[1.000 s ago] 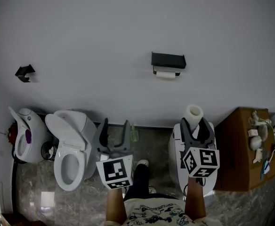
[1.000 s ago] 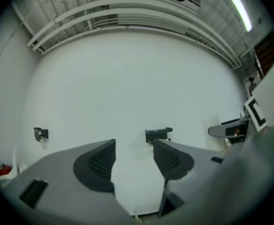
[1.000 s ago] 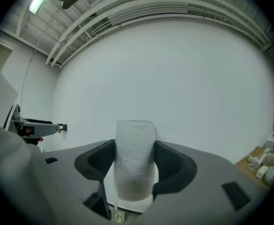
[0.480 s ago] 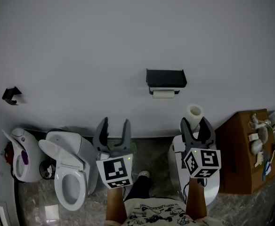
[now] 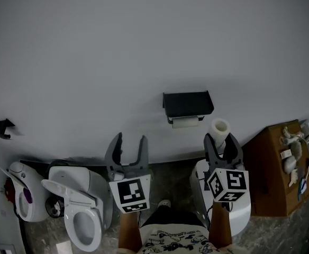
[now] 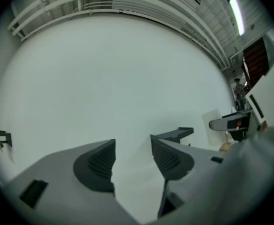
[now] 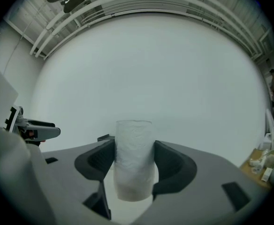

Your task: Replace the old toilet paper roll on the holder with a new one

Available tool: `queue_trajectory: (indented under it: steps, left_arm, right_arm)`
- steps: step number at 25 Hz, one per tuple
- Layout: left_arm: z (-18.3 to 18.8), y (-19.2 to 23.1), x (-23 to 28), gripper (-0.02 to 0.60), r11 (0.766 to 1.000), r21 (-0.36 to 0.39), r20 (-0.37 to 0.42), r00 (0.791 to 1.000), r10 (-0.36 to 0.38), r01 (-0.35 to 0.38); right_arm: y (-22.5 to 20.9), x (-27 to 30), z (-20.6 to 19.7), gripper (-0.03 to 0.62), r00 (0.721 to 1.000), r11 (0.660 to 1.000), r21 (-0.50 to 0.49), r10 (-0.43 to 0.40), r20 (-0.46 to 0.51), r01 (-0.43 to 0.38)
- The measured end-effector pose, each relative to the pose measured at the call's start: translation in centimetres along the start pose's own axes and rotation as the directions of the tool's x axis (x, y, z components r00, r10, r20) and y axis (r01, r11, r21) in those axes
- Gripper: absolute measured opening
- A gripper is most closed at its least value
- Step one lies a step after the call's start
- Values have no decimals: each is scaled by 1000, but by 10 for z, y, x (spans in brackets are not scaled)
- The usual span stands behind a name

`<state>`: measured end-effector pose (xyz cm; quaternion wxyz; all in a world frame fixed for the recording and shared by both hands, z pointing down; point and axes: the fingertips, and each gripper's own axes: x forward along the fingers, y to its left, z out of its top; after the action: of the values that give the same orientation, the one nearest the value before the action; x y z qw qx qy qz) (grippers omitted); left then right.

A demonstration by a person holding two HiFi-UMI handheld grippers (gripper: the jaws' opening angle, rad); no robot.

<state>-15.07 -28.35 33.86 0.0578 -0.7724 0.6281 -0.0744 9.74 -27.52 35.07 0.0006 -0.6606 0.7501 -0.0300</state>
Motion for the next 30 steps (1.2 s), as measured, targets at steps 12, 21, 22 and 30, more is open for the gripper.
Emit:
queue_trajectory:
  steps: [12, 21, 22, 30]
  left_arm:
    - [-11, -8, 39, 242, 999, 3, -33, 998, -45, 45]
    - [-2, -20, 49, 242, 999, 21, -44, 998, -34, 35]
    - [-2, -21, 50, 242, 999, 28, -45, 998, -33, 34]
    - [-11, -42, 55, 242, 976, 202, -97, 993, -62, 80]
  right_arm:
    - [-18, 24, -9, 275, 999, 999, -1, -41, -35, 41]
    - [-36, 35, 2, 275, 999, 1000, 0, -26, -32, 26]
    - [-37, 36, 2, 275, 999, 1000, 0, -23, -32, 23]
    - [-50, 35, -8, 275, 998, 1000, 8, -25, -60, 26]
